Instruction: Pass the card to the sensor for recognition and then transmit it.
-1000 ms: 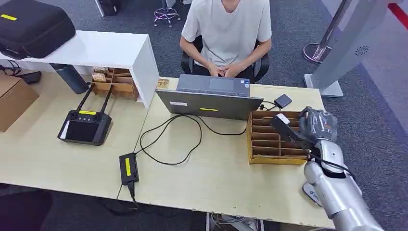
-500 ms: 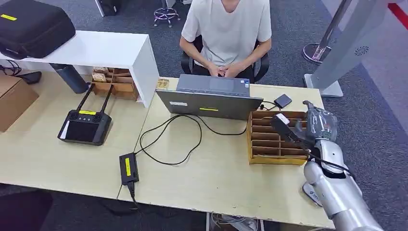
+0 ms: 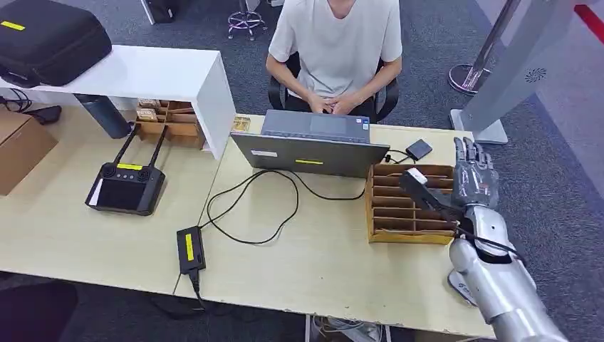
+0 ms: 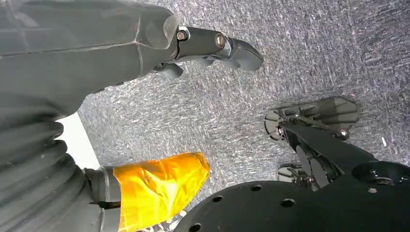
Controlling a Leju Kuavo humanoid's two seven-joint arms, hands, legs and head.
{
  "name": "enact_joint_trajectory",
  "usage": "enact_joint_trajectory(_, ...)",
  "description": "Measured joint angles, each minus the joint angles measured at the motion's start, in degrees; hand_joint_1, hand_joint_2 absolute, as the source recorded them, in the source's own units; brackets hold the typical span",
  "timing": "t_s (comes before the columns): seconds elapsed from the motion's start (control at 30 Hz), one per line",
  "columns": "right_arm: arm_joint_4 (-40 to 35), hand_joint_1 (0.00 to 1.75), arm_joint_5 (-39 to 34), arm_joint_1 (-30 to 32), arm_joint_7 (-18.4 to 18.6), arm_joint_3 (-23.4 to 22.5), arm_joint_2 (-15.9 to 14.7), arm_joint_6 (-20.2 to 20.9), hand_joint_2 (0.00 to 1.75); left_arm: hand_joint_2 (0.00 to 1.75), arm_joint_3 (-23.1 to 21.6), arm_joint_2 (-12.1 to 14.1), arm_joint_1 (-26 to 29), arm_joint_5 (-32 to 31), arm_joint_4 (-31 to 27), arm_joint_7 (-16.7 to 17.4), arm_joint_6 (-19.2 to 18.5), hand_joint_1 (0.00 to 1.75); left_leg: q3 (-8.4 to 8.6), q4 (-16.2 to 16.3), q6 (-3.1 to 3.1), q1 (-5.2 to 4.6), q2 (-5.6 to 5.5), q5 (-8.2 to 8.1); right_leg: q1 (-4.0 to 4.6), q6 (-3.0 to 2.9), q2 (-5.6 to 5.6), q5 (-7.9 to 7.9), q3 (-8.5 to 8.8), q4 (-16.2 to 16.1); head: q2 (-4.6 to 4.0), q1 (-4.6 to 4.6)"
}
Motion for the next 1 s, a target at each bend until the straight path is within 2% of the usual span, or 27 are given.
enact_joint_trajectory(1.0,0.17,0.0,-0.31,-1.96,0.55,1.29,1.86,0.59,1.75,1.75,0.0,0.0,-0.24,-0.59,0.0,0.0,-0.2,0.0,0.0,0.0,0.0,0.0,0.0,0.0,0.0,0.0,0.0,0.0,-0.01,0.0,0.0,0.0)
